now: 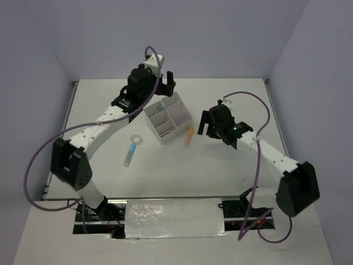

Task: Sort the stationery into containers
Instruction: Pick up the stationery from the center of the board.

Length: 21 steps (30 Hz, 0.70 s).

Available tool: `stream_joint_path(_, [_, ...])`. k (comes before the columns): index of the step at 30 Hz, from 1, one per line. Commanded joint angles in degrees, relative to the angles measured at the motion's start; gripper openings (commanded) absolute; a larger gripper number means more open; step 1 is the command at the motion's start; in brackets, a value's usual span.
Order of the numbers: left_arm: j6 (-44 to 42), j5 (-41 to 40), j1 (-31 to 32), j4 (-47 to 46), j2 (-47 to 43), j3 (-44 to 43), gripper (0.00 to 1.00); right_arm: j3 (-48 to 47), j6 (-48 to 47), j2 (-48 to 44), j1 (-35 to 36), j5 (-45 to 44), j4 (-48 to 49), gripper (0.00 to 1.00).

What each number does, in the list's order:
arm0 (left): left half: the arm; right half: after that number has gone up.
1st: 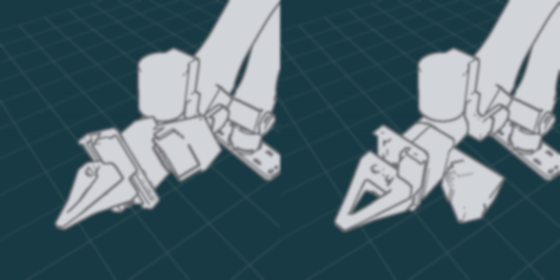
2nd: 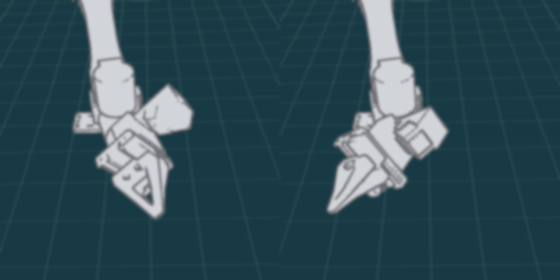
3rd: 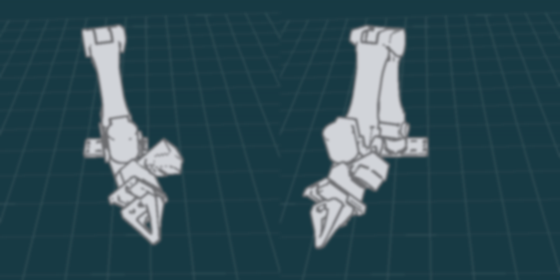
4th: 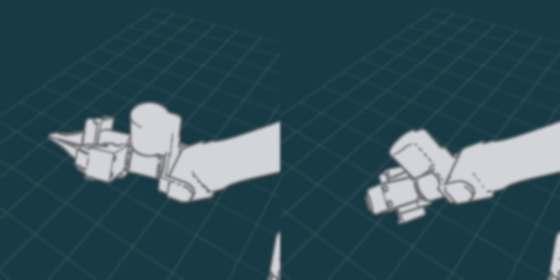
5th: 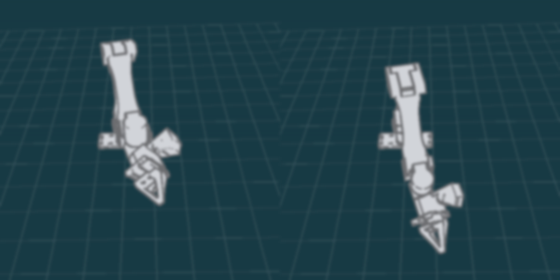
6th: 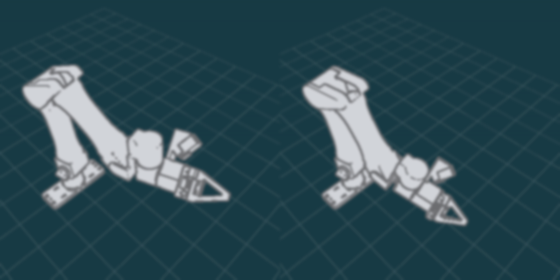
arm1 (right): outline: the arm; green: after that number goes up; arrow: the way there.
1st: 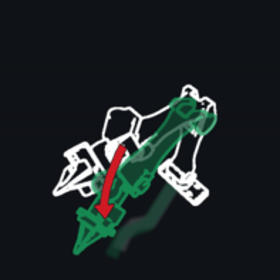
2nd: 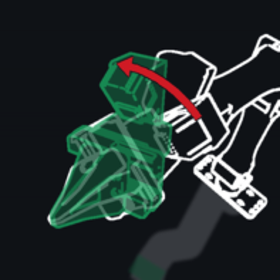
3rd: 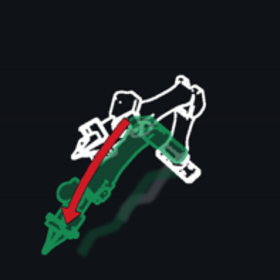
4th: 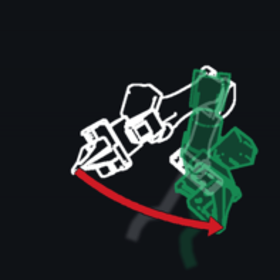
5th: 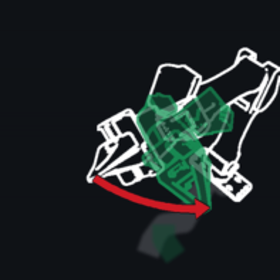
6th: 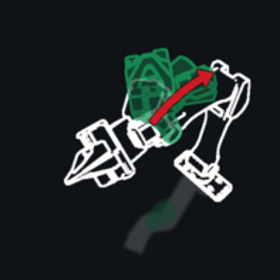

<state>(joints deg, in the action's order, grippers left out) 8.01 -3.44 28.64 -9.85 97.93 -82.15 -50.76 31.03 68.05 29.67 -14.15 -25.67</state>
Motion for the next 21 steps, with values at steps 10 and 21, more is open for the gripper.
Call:
stream_joint_path(10, [18.1,-0.7,-0.1,37.1,-39.2,11.9,0.99,-27.0,12.5,31.6,-8.4,-11.6,-10.5,0.85])
stream_joint_path(21, [9.3,-0.1,-0.1,37.4,-53.5,25.1,0.99,-27.7,16.3,42.3,-9.5,-9.7,-7.6,0.72])
